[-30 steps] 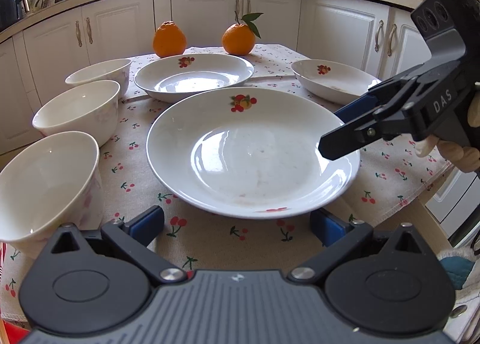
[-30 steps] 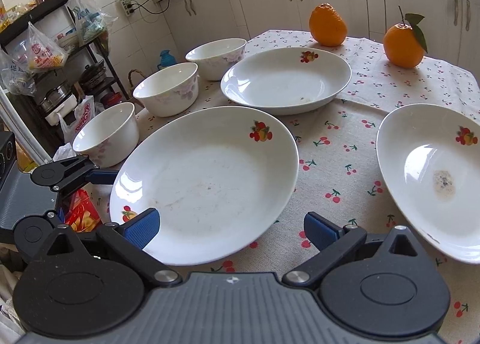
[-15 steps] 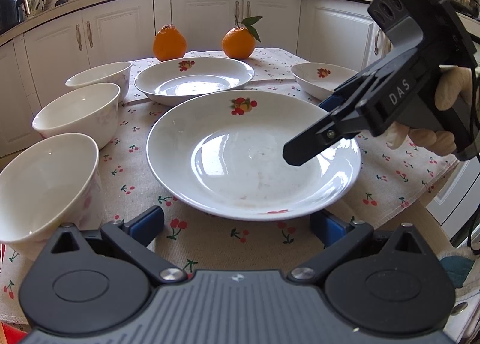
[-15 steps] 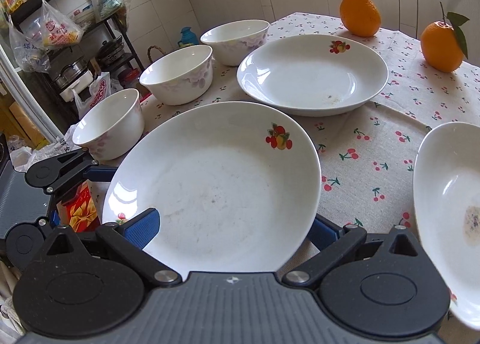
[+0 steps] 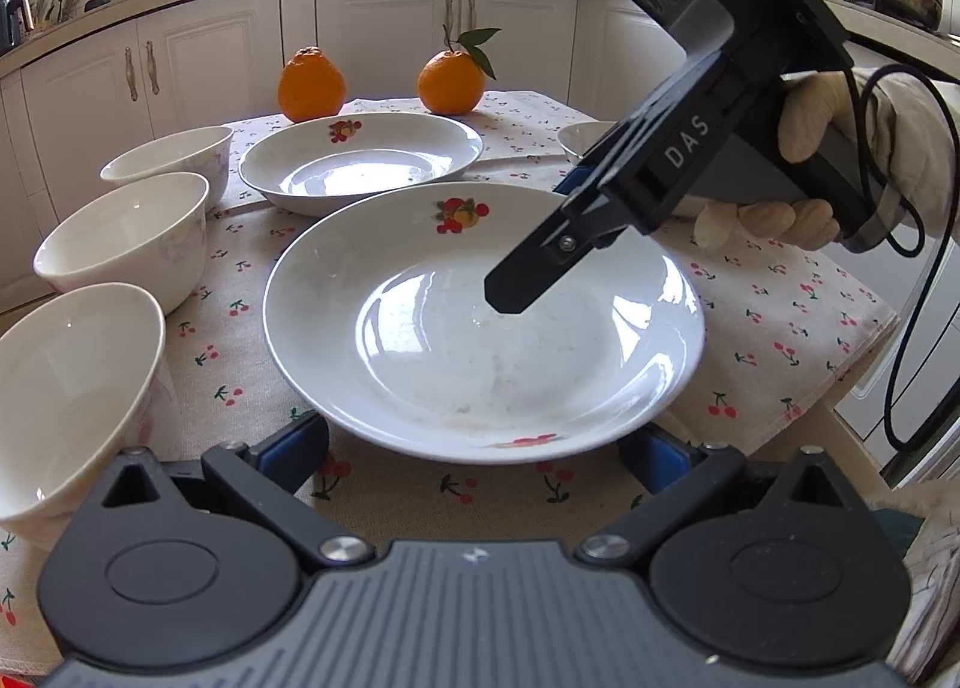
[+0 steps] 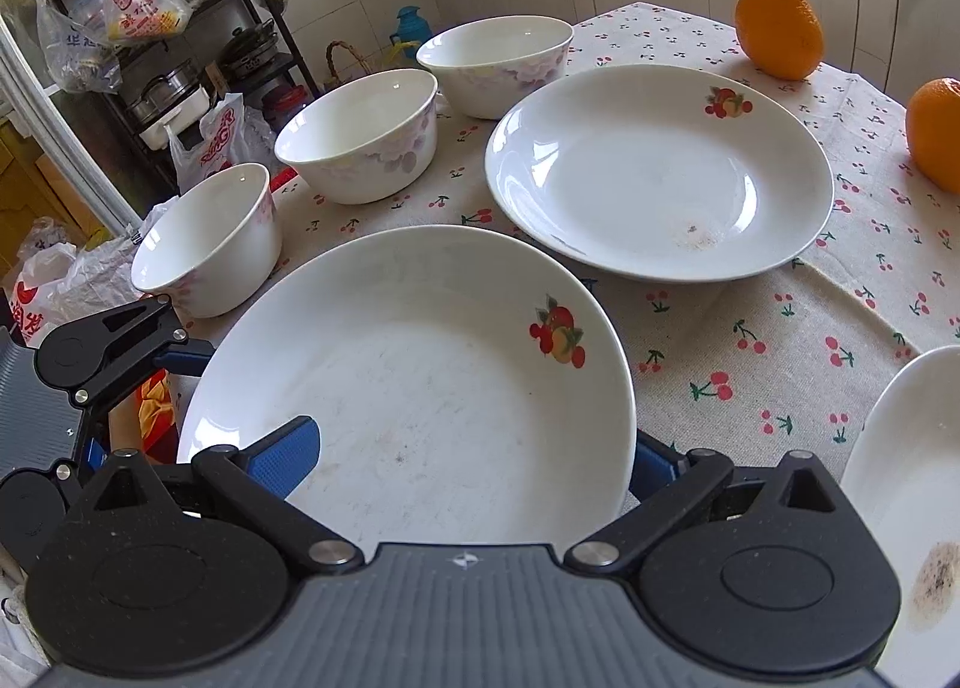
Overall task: Organize plates and bowls
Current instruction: 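Lift the fruit-decal plate with the right gripper and carry it toward the stained plate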
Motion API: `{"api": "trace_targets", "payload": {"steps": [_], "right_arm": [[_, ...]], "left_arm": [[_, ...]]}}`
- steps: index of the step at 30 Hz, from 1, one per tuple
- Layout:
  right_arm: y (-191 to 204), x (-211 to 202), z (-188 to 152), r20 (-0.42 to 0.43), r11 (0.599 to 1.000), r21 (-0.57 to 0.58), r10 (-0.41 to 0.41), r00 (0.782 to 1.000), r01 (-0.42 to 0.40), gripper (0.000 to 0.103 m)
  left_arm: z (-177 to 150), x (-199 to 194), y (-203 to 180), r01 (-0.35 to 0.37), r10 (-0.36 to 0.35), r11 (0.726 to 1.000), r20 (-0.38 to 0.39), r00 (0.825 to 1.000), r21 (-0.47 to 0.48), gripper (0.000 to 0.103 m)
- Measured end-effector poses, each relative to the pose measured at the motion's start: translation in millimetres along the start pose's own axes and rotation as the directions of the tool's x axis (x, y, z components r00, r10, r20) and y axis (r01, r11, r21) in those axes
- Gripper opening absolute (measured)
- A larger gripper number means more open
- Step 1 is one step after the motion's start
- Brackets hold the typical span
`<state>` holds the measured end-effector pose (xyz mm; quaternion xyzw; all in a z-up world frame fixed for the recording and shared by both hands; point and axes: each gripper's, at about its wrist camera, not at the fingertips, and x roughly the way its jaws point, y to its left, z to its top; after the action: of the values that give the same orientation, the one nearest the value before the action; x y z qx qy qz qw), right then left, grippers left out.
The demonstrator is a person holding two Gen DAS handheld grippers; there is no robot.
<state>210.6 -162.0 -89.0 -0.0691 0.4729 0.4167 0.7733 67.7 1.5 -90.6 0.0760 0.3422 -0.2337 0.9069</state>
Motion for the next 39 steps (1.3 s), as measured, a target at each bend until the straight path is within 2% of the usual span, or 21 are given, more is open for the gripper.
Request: {"api": "trace_targets", "payload": {"steps": [13, 23, 39], "right_arm": [[-14.8, 2.4, 14.6, -0.021, 0.991, 0.069, 0.112, 0.993, -0.111, 0.103], [-19.1, 1.0, 17.9, -0.031, 0.985, 0.105, 0.143, 0.989, -0.139, 0.103], [-17.8, -6.2, 14.7, -0.024, 0.988, 0.086, 0.132, 0.991, -0.129, 0.103]], "left_arm": [[2.9, 0.5, -0.6, 0.019, -0.018, 1.000, -0.012, 1.000, 0.023, 0.102], [4.3, 3.5, -1.1, 0.012, -0.011, 1.000, -0.029, 1.000, 0.026, 0.102], [12.1, 1.8, -4.5, 0.019, -0.015, 0.998, -0.066, 0.998, 0.066, 0.101]]}}
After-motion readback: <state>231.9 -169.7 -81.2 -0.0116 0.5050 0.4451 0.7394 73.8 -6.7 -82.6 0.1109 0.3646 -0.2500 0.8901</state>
